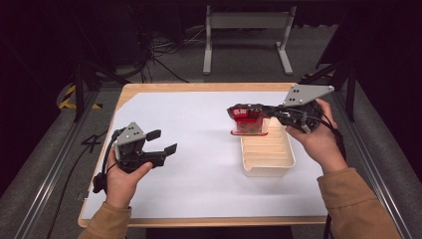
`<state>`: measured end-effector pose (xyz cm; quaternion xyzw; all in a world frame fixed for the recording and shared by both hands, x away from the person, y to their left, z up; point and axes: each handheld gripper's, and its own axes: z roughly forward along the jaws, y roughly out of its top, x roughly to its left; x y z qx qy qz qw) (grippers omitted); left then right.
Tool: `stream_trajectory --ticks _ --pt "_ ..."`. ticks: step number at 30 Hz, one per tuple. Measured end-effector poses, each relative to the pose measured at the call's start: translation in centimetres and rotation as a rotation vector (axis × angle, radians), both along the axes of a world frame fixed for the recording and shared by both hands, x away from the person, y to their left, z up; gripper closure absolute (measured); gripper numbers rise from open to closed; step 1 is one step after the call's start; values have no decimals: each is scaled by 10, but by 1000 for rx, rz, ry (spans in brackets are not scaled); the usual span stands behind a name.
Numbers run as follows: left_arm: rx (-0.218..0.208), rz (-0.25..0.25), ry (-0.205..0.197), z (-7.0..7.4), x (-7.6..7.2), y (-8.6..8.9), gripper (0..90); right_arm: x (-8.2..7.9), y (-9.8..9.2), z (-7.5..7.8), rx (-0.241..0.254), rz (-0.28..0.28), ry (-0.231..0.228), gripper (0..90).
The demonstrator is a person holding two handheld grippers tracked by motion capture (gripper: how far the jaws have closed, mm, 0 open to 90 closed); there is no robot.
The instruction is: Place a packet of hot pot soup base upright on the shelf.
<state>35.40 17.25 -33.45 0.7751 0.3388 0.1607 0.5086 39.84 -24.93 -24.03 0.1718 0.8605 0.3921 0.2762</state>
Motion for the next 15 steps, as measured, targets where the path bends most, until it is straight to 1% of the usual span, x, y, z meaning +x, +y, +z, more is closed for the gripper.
stream_trajectory --ticks 1,5,11,12,15 --pt "2 3 -7 0 0 0 279 1 -1 0 -4 -5 -1 895" --pt "8 2 -10 -1 1 1 283 7 -7 2 -12 -19 -7 895" --pt "10 0 6 -4 3 1 280 17 -18 6 -30 -44 -6 895" --pt "14 -1 4 -4 3 2 280 18 -20 7 -32 -45 -8 895" --pt "16 -1 7 -4 3 1 277 20 -25 7 -28 -55 -7 894"
